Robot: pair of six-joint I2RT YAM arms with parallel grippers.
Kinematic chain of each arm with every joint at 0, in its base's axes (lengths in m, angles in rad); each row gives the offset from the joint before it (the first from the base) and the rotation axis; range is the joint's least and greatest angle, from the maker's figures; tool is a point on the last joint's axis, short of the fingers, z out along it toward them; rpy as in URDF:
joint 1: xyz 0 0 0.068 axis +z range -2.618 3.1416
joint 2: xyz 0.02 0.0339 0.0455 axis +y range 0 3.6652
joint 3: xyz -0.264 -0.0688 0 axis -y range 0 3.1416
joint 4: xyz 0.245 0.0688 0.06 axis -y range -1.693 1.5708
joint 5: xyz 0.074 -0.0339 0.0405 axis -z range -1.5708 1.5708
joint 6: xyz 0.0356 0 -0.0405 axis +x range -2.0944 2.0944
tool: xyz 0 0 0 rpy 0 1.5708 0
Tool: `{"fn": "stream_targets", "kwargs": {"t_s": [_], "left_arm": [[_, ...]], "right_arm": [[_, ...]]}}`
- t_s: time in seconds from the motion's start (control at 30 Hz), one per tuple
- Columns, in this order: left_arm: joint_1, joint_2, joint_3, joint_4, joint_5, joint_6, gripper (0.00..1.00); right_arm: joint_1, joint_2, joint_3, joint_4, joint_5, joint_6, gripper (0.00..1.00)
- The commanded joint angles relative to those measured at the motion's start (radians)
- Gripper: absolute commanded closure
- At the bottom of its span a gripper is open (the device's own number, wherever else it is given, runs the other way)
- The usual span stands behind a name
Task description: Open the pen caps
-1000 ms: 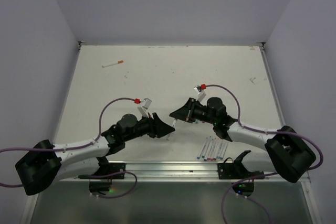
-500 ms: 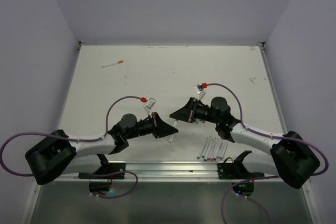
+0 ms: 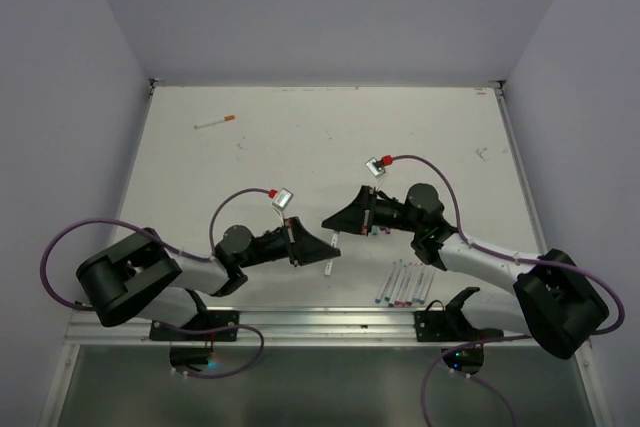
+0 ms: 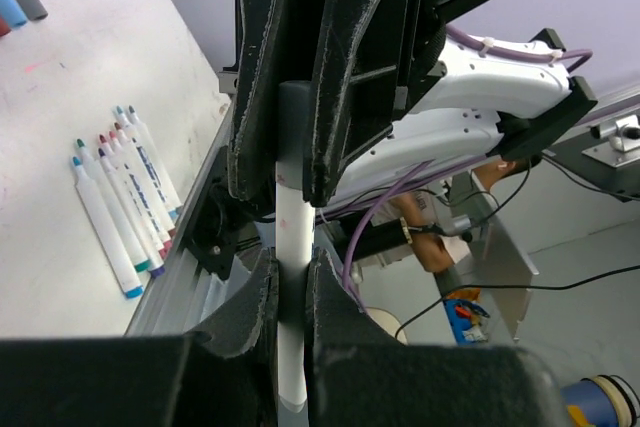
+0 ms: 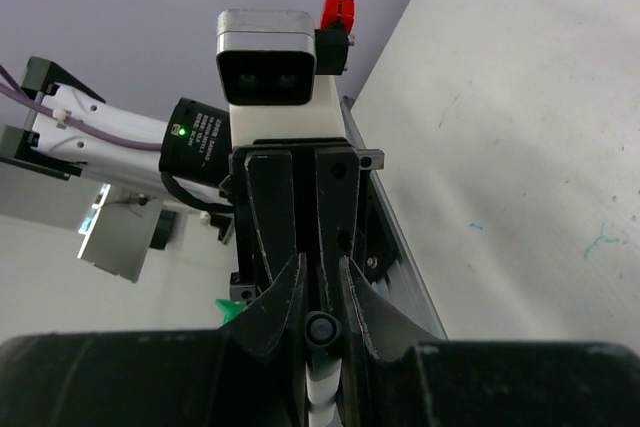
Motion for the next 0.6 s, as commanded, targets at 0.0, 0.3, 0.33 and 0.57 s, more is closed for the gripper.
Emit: {"fn": "stream_targets", "kwargs": {"t_s": [0.0, 0.3, 0.33, 0.57], "left_arm": [[-0.028, 0.055, -0.012, 0.564, 0.148, -0.082, 1.0], [-0.091, -0.173, 0.036, 0.051, 0.009, 0.166, 1.0], [-0.1, -0.227, 0.059, -0.336, -0.058, 0.235, 1.0], [-0.262, -0.502, 0.2, -1.136, -0.848, 0.403, 1.0]], "right_arm": [[-0.034, -0.025, 0.058, 0.24, 0.033, 0.028, 1.0], [-0.083, -0.1, 0.067, -0.026, 0.258, -0.093, 1.0], [-0.083, -0.129, 0.105, -0.199, 0.292, -0.124, 1.0], [-0.082, -0.137, 0.291, -0.728, 0.549, -0.308, 1.0]]}}
